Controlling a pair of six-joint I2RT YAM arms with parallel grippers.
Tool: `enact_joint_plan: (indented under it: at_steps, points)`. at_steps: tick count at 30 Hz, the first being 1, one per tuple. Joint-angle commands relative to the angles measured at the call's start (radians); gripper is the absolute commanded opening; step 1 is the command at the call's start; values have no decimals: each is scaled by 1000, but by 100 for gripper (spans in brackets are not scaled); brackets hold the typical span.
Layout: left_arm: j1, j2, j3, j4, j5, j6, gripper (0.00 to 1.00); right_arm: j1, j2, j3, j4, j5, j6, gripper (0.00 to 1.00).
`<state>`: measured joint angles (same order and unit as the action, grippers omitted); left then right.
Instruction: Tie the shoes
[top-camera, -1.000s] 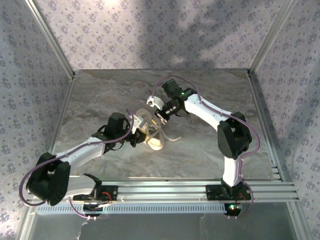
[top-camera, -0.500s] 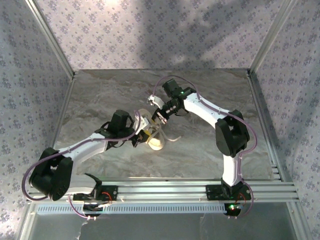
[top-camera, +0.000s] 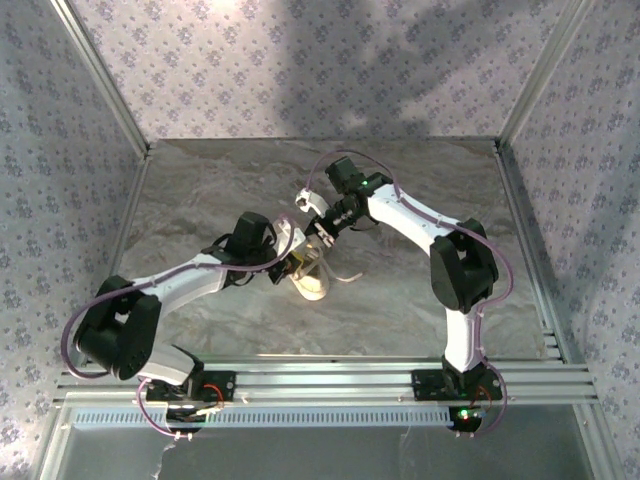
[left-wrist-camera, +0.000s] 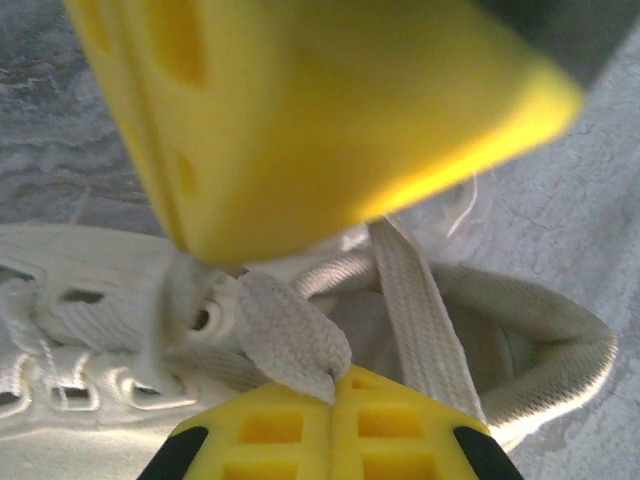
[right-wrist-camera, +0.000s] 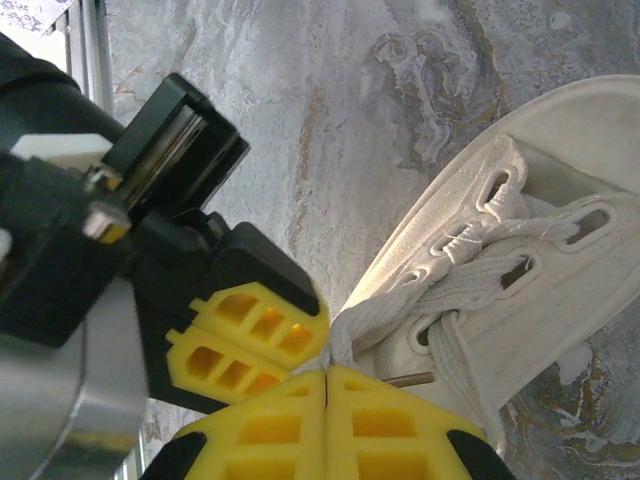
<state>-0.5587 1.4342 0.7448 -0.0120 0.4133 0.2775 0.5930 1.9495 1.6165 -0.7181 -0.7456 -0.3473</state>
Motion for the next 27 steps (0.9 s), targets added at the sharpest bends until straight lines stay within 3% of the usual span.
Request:
enact_joint_plan:
  at_steps: [1, 8, 12, 16, 20, 27]
  points:
    - [0, 21, 45, 13, -31, -32, 0, -5, 17, 28, -29, -53, 19, 1]
    - [2, 64, 75, -11, -70, -67, 0, -42, 1, -4, 44, -151, 109, 32]
    - [2, 73, 79, -28, -72, -68, 0, -75, -17, -28, 111, -152, 207, 42]
    - [2, 74, 79, -31, -70, -67, 0, -109, -9, -46, 192, -35, 402, 43]
    - [1, 80, 78, -31, -77, -58, 0, -118, 56, -21, 206, -19, 558, 44]
    - [-7, 81, 64, -1, -92, -52, 0, -75, 132, 35, 161, -28, 624, 46]
